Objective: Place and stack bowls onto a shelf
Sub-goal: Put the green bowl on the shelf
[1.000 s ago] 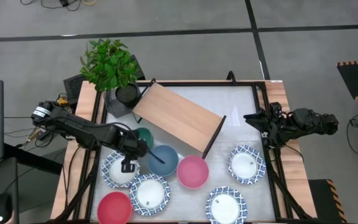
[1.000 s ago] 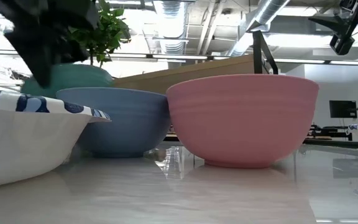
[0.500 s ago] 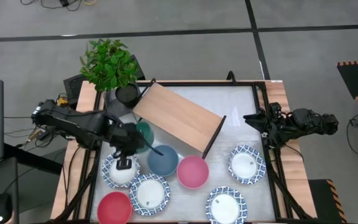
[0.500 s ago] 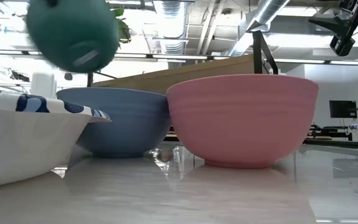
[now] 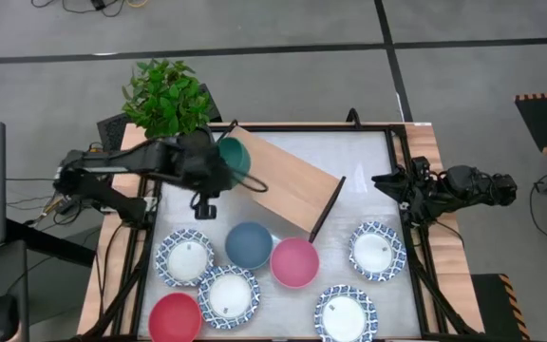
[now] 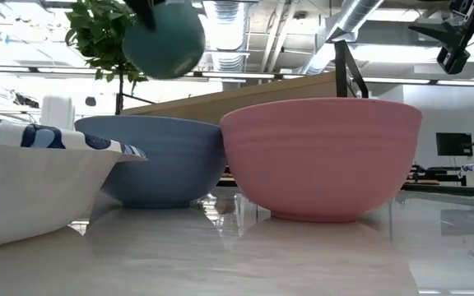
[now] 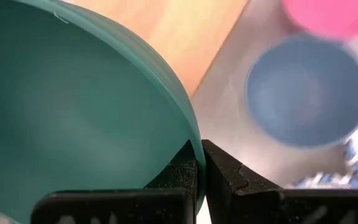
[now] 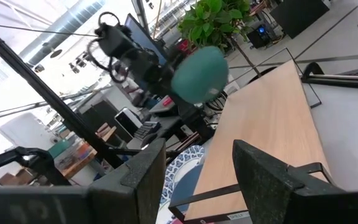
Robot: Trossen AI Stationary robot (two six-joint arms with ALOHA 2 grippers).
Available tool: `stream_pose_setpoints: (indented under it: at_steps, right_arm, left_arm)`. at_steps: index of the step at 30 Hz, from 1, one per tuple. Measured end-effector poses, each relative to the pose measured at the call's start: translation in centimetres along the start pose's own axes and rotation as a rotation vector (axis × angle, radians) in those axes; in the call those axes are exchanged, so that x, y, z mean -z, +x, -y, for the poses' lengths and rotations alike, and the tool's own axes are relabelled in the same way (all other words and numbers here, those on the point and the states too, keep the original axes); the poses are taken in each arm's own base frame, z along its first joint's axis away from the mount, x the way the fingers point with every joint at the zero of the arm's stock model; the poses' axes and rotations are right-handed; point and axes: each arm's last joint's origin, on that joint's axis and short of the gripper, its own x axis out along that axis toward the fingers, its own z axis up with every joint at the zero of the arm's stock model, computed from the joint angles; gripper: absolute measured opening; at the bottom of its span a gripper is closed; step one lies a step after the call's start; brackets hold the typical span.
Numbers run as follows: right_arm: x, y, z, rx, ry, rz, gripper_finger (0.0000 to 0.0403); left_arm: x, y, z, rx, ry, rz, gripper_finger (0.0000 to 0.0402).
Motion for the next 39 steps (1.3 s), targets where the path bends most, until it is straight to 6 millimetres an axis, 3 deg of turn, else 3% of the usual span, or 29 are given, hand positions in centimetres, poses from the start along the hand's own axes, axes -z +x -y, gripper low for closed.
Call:
stream_pose_setpoints:
  at_steps: [14,26,39]
  right_arm:
    - [0.0,0.0,0.1,0.020,0.000,0.015,0.0212]
    - [0.0,0.0,0.1,0.021,0.000,0.017,0.0212]
    - [-0.1,0.0,0.1,0.024,0.000,0.018,0.0212]
  left_arm:
    - [-3.9,4.4,-4.5,0.051,0.270,-0.371,0.0000]
    - [-3.7,5.1,-6.1,0.116,0.354,-0.366,0.0000]
    - [-3.7,5.2,-6.2,0.125,0.433,-0.366,0.0000]
